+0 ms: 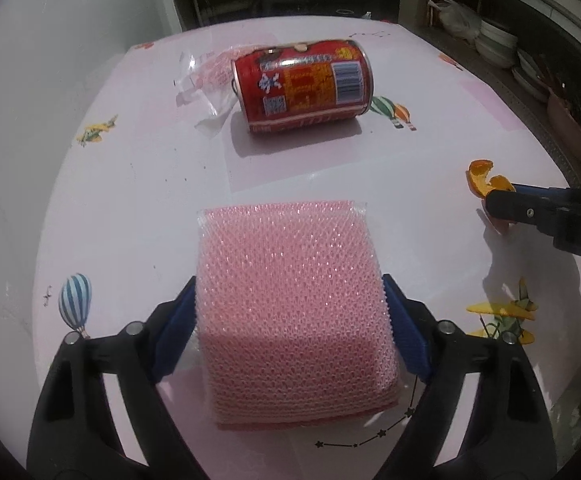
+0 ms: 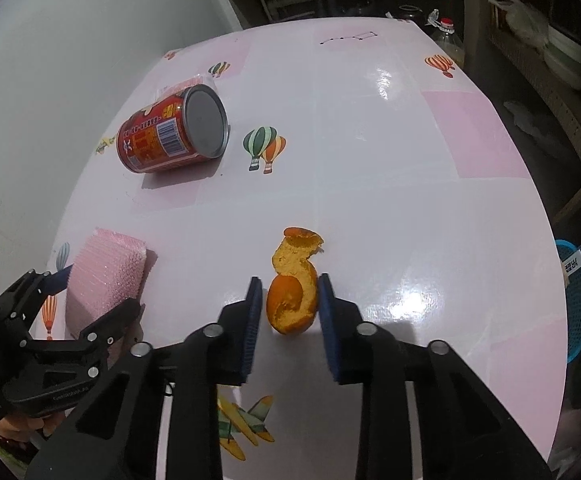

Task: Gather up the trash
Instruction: 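Carry the pink sponge and orange peel over the blue basket with both tools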

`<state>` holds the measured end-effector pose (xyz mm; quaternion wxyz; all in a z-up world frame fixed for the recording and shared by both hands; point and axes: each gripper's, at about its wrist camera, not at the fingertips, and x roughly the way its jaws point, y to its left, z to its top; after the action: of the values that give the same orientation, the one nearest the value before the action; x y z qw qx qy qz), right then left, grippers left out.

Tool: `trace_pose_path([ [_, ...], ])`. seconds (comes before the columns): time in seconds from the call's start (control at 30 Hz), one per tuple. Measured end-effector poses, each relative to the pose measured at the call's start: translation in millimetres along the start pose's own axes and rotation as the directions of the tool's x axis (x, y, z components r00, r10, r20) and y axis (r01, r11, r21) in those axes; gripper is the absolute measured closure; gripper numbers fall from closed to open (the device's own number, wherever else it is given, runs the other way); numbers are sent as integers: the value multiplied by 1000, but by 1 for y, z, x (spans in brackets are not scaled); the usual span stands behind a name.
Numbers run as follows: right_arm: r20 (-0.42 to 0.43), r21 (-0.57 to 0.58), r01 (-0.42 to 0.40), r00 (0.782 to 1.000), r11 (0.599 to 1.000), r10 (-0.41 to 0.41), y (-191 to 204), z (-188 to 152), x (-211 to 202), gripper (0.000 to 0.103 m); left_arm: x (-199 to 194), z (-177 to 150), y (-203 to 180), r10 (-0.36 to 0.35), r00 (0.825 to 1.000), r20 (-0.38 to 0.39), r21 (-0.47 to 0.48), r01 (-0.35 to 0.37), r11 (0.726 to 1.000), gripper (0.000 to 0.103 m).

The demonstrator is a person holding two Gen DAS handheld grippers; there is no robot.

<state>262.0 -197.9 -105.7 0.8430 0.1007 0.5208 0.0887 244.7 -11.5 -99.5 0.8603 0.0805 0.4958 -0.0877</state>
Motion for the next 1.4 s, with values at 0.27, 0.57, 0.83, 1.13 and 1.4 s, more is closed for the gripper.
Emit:
trace_pose_path([
  [0.27,17,24,-18,1000,1000,18,-4,-6,-7,90,-4,-3,3,-5,1000,31,-8,5,1000,26],
  [0.57,84,115,-80,994,990,70,-16,-17,-32,92,-32,0,0,-23,995,96,2,23,1000,26],
  [0.83,267,230,-90,963,969,26,-62,-42,-107,92,-68,30,-64,-145,974,175,121,125,985,26],
  [1.13,391,574,66,854,816,-344,-193,-127,-202,92,-82,100,-246,-481,875,48,396,425,814,24],
  [1.4,222,814,46,897,579,-382,-321,-207,-129,92,17,112,-414,-436,835,-336,460,549,697,24],
])
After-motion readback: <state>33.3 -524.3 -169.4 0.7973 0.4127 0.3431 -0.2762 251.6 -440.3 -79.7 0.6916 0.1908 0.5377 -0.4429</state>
